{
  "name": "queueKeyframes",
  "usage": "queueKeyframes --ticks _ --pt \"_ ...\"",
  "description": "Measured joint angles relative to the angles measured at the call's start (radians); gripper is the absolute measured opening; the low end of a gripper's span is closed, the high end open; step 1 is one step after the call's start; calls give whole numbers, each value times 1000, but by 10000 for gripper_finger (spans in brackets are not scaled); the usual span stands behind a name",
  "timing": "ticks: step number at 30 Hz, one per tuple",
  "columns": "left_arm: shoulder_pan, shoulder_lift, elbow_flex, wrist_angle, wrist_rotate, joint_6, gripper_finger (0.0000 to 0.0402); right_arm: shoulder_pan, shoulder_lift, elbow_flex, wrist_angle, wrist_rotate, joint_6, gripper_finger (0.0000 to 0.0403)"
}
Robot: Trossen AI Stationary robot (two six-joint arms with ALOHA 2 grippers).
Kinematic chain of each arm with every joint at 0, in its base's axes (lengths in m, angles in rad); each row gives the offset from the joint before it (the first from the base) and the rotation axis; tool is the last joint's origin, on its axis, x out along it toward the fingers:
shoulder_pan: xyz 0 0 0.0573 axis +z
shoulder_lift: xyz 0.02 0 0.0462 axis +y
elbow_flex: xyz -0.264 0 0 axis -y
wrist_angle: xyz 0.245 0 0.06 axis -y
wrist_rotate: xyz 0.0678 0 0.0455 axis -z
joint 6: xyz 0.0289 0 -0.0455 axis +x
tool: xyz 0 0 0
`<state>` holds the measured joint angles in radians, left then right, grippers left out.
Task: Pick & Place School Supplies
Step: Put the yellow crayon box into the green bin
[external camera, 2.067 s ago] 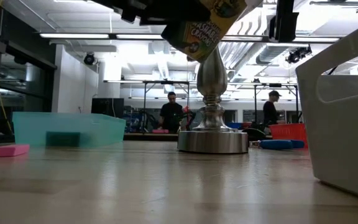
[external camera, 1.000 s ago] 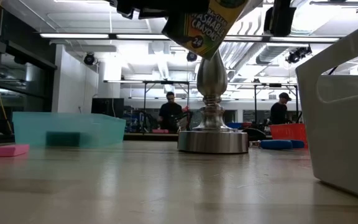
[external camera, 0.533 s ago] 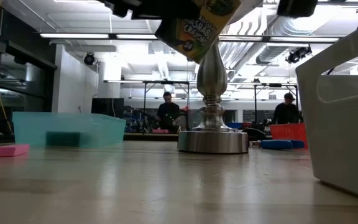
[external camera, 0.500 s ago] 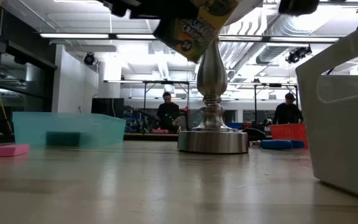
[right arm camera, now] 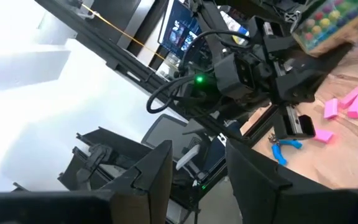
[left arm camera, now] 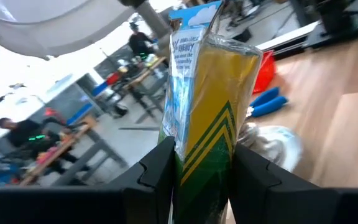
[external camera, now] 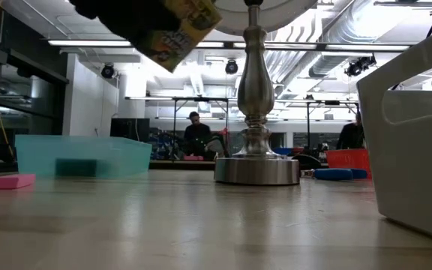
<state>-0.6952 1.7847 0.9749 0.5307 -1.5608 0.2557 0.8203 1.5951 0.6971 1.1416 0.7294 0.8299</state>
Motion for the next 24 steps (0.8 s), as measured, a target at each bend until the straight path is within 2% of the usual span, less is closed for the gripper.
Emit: queueKeyframes --ticks 6,12,24 --pt "8 -1 -21 1 -8 9 112 12 0 0 0 2 -15 141" --pt "19 -33 -113 0 -8 -81 112 24 0 0 0 2 -15 141" --pt "26 -321 -382 3 -10 -119 112 24 0 0 0 10 -19 141"
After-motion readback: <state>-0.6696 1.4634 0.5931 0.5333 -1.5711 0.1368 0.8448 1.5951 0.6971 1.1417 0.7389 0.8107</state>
